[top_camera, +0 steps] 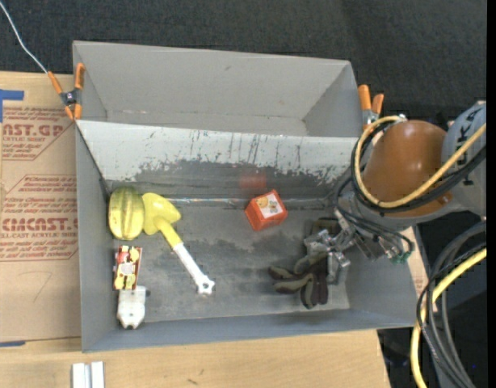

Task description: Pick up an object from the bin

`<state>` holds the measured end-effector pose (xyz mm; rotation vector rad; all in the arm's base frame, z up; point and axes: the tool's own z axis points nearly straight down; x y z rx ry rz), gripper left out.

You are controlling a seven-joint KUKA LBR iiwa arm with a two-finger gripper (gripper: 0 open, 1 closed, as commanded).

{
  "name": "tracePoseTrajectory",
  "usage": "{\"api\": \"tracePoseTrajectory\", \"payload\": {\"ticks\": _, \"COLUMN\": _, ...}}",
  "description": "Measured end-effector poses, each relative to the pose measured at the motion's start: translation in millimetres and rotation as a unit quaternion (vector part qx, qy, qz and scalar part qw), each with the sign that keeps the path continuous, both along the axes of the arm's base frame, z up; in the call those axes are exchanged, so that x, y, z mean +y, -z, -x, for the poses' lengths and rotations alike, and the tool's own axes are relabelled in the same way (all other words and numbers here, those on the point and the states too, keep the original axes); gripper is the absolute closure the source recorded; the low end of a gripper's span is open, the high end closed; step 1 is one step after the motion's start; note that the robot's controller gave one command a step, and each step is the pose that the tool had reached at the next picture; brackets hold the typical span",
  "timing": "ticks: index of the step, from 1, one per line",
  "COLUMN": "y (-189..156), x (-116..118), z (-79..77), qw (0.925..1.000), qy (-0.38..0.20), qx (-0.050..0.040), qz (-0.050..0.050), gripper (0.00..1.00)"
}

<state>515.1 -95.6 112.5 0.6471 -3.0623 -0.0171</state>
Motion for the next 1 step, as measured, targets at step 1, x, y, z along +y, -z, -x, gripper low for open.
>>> {"api": "tracePoseTrajectory", "payload": {"ticks": 1, "y": -19.0, "x": -0.2, "z": -1.8, "qw": 1.0, "qy": 0.0, "qx": -0.0041, "qz": 0.001, "gripper": 1.0}}
